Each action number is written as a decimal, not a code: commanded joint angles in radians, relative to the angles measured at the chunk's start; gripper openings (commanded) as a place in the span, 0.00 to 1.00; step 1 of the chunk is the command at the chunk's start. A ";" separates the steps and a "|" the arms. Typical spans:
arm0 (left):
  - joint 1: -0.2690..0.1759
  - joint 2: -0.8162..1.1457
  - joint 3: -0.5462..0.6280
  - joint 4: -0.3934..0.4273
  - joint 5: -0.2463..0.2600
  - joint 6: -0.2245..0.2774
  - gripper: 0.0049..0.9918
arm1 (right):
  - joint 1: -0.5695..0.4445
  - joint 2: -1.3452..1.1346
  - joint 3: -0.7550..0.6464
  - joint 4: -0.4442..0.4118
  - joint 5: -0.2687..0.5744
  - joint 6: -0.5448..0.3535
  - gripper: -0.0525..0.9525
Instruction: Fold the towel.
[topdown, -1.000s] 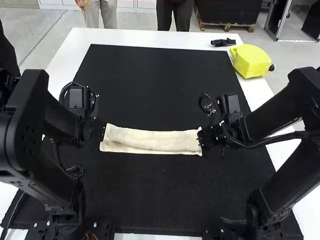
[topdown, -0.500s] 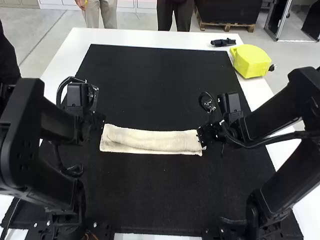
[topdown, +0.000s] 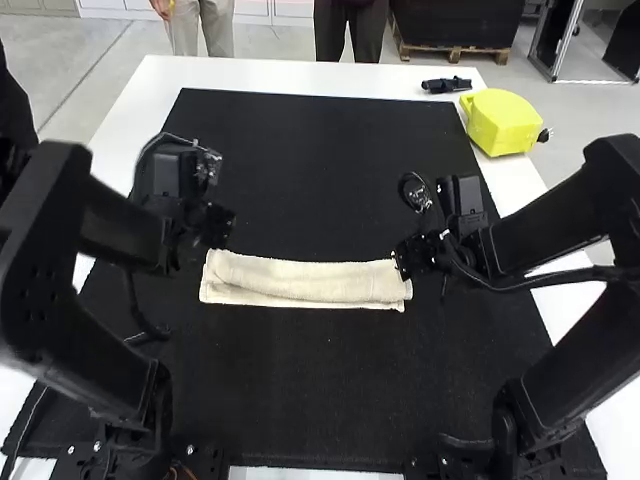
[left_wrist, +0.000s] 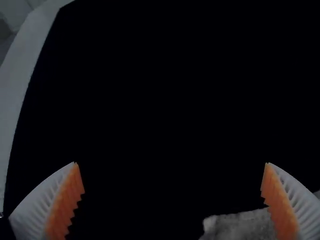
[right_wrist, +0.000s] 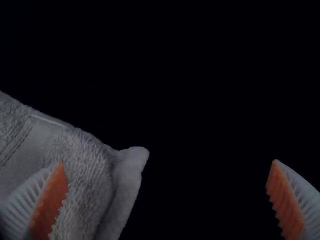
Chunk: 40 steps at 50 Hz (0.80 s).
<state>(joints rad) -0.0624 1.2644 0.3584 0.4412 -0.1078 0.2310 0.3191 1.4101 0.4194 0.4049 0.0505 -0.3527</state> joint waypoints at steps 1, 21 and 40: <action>-0.034 0.058 0.034 -0.001 -0.023 -0.056 0.83 | 0.011 -0.034 0.051 0.008 0.009 -0.008 0.96; 0.018 0.168 0.020 -0.058 -0.046 -0.087 0.87 | 0.011 -0.060 0.068 -0.006 0.011 -0.012 0.96; 0.036 0.170 -0.010 -0.128 -0.046 -0.090 0.89 | 0.003 -0.088 0.099 -0.055 0.014 -0.032 0.96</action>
<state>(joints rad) -0.0265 1.4349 0.3611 0.3302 -0.1467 0.1486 0.3195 1.3487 0.4690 0.3595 0.0532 -0.3653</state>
